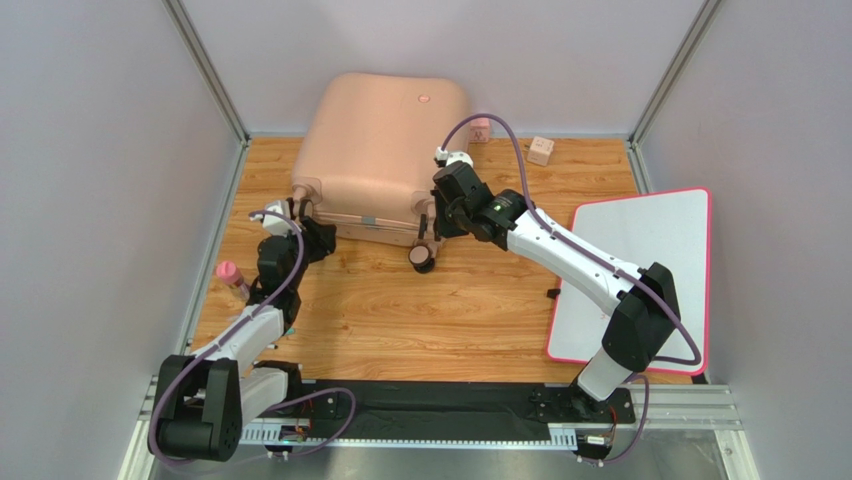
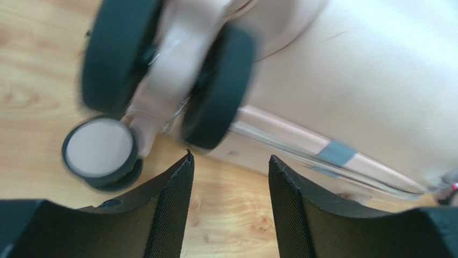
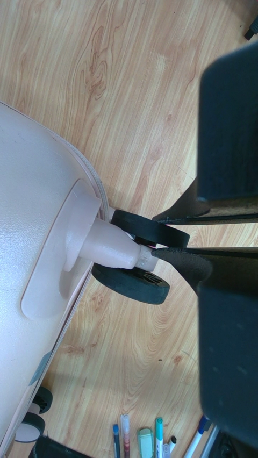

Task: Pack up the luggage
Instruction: Zip the luggage at the center of the board.

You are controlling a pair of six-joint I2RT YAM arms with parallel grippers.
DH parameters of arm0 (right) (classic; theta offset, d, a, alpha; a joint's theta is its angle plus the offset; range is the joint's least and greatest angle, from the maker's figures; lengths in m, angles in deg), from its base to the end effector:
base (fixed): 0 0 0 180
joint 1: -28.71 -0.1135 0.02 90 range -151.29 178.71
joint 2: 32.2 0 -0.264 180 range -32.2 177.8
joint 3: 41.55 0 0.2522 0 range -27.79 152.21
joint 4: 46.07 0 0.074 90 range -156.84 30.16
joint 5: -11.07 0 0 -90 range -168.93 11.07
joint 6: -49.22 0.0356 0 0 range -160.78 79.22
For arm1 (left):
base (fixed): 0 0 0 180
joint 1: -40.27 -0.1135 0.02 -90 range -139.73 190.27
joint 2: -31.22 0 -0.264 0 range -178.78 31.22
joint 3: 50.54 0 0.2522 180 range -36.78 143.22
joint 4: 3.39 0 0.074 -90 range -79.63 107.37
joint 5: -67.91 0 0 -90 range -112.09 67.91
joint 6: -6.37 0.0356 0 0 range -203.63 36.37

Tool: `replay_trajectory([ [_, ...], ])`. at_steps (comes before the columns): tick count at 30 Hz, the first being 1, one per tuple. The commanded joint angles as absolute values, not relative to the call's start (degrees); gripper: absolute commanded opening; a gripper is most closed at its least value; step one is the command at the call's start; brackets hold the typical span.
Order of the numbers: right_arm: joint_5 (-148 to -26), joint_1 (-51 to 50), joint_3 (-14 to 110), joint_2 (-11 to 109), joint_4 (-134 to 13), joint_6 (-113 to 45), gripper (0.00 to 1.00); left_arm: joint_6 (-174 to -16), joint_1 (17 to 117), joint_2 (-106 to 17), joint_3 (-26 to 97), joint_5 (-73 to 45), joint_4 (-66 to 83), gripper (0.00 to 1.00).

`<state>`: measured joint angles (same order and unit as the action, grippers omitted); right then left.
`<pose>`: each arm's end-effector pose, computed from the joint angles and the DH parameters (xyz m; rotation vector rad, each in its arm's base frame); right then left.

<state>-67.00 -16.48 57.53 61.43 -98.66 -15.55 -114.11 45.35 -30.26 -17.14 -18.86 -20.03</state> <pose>0.2602 0.2515 0.3211 -0.3183 2.3758 0.3375 0.2228 -0.0218 0.2050 -0.3546 1.7619 -0.4970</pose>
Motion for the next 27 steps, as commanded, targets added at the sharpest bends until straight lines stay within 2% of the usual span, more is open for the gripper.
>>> replay_trajectory([
  [1,-70.05,-16.72,58.78,58.07,-92.62,-17.58,0.00,-120.89,44.93,-33.02,-22.62,-26.03,-31.43,0.61],
  [7,-70.22,-16.81,58.61,57.98,-91.74,-17.84,0.00,-118.97,44.93,-34.78,-25.79,-31.92,-37.94,0.60],
  [12,-70.57,-16.73,58.08,57.98,-91.56,-18.02,0.00,-114.22,44.93,-39.26,-27.02,-25.71,-50.08,0.59],
  [18,-69.87,-16.73,57.99,57.80,-91.65,-18.72,0.00,-114.65,43.52,-51.37,-26.41,-19.37,-67.03,0.56],
  [21,-69.52,-16.73,57.99,57.72,-91.65,-19.07,0.00,-115.36,43.08,-54.38,-26.32,-18.66,-71.09,0.53],
  [27,-68.29,-16.73,57.73,57.98,-91.83,-19.86,0.00,-113.52,42.99,-52.90,-25.36,-17.52,-71.20,0.51],
])
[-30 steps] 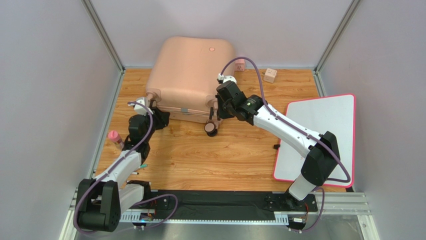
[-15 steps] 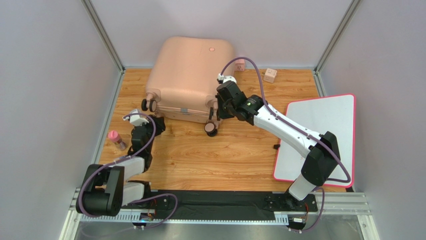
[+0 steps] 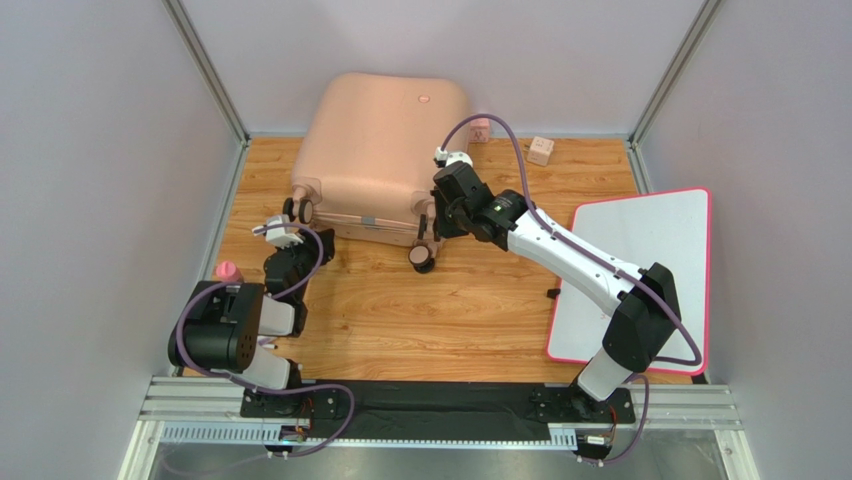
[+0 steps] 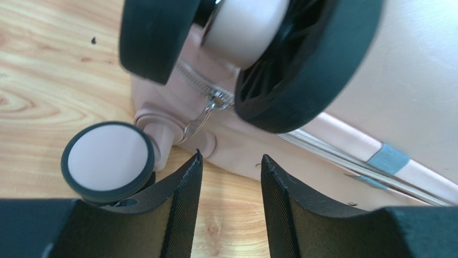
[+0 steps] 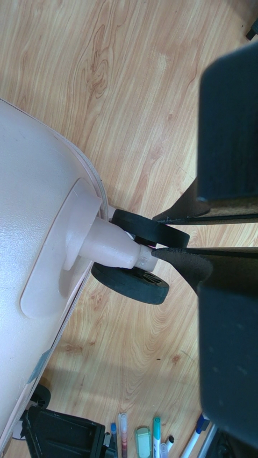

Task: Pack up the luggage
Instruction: Zip the luggage at the center of the board.

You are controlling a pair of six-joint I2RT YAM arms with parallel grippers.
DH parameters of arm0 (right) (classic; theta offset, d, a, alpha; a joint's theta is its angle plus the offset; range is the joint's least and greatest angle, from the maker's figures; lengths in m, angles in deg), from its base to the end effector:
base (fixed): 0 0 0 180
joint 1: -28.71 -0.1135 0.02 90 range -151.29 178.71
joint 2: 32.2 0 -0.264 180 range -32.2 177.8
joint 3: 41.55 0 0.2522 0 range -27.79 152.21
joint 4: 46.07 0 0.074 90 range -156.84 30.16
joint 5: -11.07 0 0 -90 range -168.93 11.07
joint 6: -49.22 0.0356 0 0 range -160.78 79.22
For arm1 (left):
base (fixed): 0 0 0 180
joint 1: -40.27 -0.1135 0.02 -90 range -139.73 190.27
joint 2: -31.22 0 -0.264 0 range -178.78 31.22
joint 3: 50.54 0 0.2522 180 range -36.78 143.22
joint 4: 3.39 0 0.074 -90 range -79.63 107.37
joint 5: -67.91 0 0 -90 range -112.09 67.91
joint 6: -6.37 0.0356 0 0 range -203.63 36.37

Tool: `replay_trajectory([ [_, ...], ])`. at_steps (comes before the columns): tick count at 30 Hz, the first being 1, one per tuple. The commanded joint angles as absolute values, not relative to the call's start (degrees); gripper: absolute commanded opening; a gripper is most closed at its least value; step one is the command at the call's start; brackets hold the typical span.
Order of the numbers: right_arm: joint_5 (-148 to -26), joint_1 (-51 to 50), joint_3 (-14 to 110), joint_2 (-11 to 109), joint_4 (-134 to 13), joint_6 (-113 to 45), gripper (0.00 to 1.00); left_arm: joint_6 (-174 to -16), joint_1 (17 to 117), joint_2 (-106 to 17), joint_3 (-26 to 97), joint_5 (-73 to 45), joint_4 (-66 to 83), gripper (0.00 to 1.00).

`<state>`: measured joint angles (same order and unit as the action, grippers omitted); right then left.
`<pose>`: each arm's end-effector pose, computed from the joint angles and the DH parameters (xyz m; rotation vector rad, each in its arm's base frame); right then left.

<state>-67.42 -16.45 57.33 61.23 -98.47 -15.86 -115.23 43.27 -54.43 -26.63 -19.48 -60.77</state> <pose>0.2597 0.2511 0.3214 -0.3271 2.3741 0.3447 0.2282 -0.0136 0.1463 -0.3783 1.6270 -0.4965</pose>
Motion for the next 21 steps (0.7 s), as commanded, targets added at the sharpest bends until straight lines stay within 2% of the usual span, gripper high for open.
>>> replay_trajectory([
  [1,-68.38,-16.81,57.73,58.24,-91.83,-19.87,0.00,-112.99,42.73,-52.72,-25.27,-17.43,-71.20,0.51],
  [10,-68.20,-16.73,57.90,58.59,-91.92,-20.22,0.00,-112.46,40.53,-53.86,-24.39,-16.29,-71.81,0.48],
  [13,-68.12,-16.73,57.64,58.68,-91.92,-20.13,0.00,-112.29,40.62,-54.83,-23.25,-15.23,-71.99,0.41],
  [16,-68.20,-16.73,57.64,58.77,-91.83,-20.13,0.00,-112.11,40.62,-55.27,-22.81,-14.97,-73.13,0.33],
  [20,-68.11,-16.73,57.64,58.86,-91.83,-20.39,0.00,-111.14,40.62,-54.92,-22.72,-14.44,-73.57,0.07],
  [21,-68.11,-16.73,57.64,58.86,-91.91,-20.39,0.00,-110.97,40.62,-54.83,-22.72,-14.18,-73.57,0.03],
])
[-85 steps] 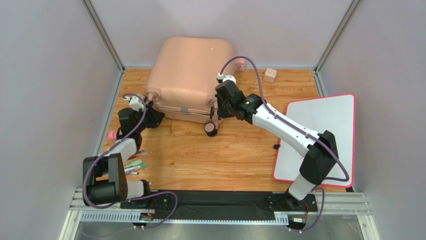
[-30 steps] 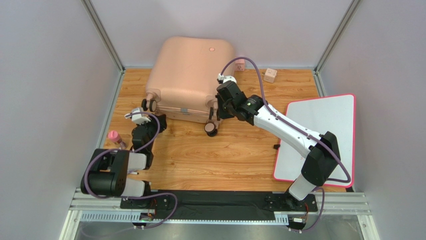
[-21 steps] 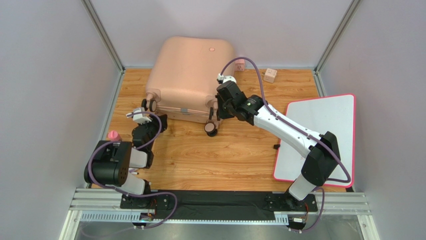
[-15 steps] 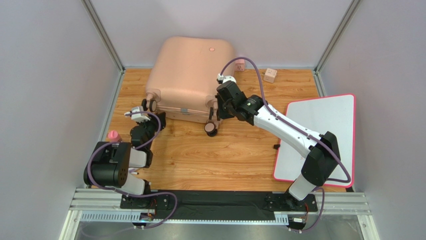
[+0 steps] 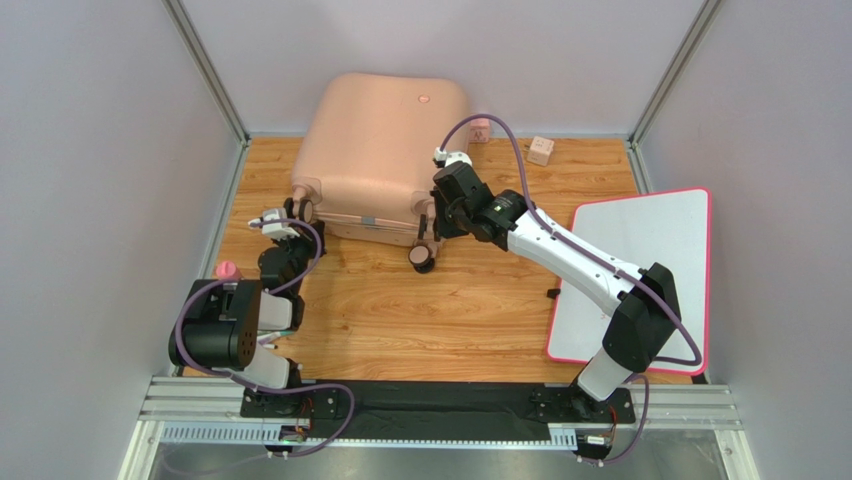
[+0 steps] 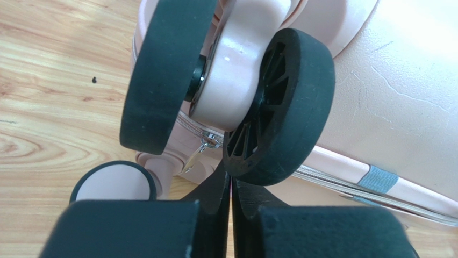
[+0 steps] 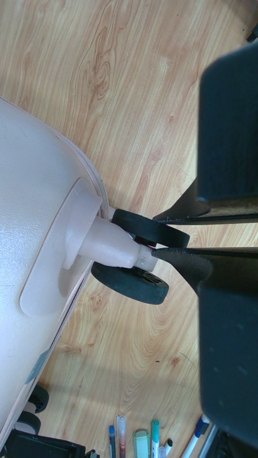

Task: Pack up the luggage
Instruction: Zip the luggage at the center of the board.

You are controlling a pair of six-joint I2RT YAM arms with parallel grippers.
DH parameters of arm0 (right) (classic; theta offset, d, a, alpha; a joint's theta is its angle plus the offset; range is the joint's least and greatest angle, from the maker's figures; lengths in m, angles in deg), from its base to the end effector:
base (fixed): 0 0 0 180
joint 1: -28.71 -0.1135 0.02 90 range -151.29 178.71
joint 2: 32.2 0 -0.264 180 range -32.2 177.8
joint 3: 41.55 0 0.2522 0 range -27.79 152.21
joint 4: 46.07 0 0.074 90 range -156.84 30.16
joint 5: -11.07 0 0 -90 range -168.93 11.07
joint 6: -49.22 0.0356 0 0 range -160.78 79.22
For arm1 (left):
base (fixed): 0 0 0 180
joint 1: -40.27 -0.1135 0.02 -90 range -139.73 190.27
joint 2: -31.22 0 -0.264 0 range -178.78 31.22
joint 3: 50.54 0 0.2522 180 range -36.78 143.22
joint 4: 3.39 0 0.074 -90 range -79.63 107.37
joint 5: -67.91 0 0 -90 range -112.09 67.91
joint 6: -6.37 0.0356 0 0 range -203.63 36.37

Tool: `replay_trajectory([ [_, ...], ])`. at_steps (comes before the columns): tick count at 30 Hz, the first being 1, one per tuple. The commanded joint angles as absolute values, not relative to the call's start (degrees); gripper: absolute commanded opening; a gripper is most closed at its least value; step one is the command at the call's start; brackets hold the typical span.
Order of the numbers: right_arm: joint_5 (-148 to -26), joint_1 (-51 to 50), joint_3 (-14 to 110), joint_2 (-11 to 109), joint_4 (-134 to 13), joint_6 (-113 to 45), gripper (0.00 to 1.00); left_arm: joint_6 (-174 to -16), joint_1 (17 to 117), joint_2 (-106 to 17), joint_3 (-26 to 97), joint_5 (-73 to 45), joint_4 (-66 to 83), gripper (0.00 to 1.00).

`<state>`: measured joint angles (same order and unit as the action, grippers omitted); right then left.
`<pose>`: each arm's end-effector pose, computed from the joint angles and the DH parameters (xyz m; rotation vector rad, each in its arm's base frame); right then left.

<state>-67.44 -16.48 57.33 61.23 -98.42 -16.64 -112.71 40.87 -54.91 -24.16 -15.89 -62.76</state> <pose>0.2596 0.2513 0.3215 -0.3436 2.3701 0.3395 0.2386 -0.0063 0.1583 -0.3094 1.5685 -0.4897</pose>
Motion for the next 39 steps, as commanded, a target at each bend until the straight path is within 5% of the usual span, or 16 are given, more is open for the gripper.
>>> replay_trajectory([
  [1,-68.11,-16.73,57.55,58.94,-91.92,-20.39,0.00,-110.71,40.62,-54.83,-22.72,-14.00,-73.57,0.00],
  [32,-69.08,-17.60,58.52,59.39,-91.91,-19.51,0.00,-113.86,45.11,-52.65,-26.85,-15.15,-72.35,0.00],
  [35,-68.73,-17.52,58.43,58.86,-91.83,-19.78,0.00,-114.39,40.63,-50.27,-27.73,-12.00,-70.41,0.09],
  [39,-68.73,-17.52,58.26,58.77,-91.65,-19.78,0.00,-113.34,36.93,-49.64,-26.15,-6.19,-68.82,0.34],
])
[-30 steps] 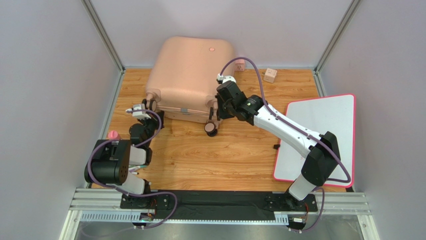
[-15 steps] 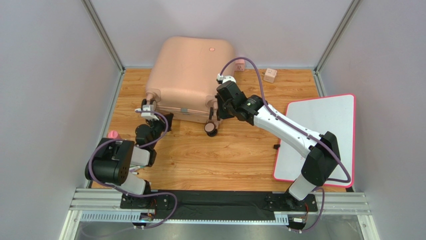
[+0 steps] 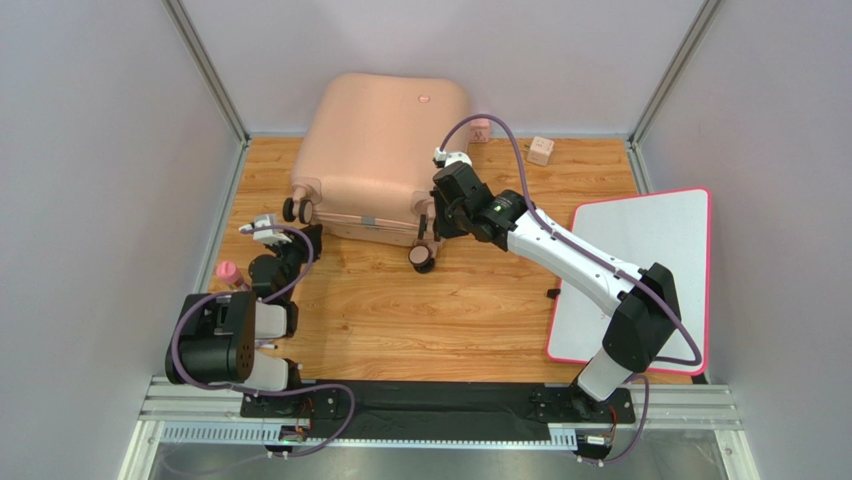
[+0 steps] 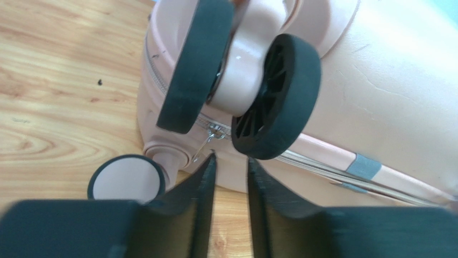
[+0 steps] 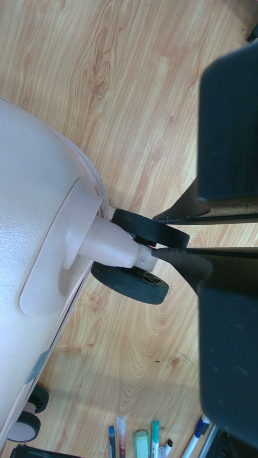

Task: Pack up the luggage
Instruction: Zip the luggage at the center of the board.

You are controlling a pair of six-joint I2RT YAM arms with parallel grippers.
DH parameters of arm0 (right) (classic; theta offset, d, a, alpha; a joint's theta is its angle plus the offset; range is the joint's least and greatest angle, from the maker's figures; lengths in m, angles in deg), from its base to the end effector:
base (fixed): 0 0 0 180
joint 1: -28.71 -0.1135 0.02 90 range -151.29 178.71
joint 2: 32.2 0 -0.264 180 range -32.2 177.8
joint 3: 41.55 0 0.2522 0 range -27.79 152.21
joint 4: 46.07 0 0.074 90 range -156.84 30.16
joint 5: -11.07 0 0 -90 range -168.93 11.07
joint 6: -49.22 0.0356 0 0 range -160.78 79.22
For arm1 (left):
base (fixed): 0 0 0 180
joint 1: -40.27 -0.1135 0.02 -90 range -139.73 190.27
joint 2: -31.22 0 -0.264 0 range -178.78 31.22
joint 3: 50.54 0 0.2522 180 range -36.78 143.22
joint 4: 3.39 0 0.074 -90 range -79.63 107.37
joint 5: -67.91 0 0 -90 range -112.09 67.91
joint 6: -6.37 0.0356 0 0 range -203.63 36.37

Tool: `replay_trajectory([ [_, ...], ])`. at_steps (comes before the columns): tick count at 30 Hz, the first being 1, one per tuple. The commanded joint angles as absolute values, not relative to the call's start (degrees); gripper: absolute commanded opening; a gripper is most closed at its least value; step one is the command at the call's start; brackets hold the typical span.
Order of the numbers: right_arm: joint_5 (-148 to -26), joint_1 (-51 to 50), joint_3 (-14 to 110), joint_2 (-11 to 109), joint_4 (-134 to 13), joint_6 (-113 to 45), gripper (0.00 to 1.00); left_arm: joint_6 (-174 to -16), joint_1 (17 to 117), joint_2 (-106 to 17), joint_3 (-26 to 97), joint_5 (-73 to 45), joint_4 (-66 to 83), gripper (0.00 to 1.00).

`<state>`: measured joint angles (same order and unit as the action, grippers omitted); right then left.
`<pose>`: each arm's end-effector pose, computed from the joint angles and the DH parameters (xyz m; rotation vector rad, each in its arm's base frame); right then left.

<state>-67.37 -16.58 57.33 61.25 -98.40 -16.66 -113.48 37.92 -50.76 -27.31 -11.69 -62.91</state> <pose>0.2593 0.2518 0.3214 -0.3455 2.3695 0.3389 0.2231 0.0027 0.1608 -0.2971 1.5528 -0.5184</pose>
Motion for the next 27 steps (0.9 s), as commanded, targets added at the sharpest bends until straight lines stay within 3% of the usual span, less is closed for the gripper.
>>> replay_trajectory([
  [1,-68.73,-17.52,58.34,58.77,-91.65,-19.69,0.00,-113.17,37.01,-49.90,-25.19,-5.40,-68.74,0.38],
  [3,-68.82,-17.60,58.25,58.77,-91.65,-19.78,0.00,-113.34,37.01,-51.22,-24.39,-3.37,-69.43,0.49],
  [5,-68.64,-17.52,57.99,58.68,-91.65,-19.87,0.00,-113.69,37.01,-53.06,-23.43,-2.40,-70.92,0.52],
  [19,-68.29,-17.52,57.90,59.47,-91.65,-20.39,0.00,-115.01,36.84,-59.58,-20.96,-5.82,-72.86,0.51],
  [24,-68.29,-17.52,58.25,59.74,-91.65,-20.65,0.00,-115.10,36.93,-60.54,-20.26,-6.79,-74.00,0.56],
  [27,-67.94,-17.60,57.99,59.74,-91.65,-20.74,0.00,-114.83,36.93,-60.80,-19.91,-6.79,-75.06,0.47],
])
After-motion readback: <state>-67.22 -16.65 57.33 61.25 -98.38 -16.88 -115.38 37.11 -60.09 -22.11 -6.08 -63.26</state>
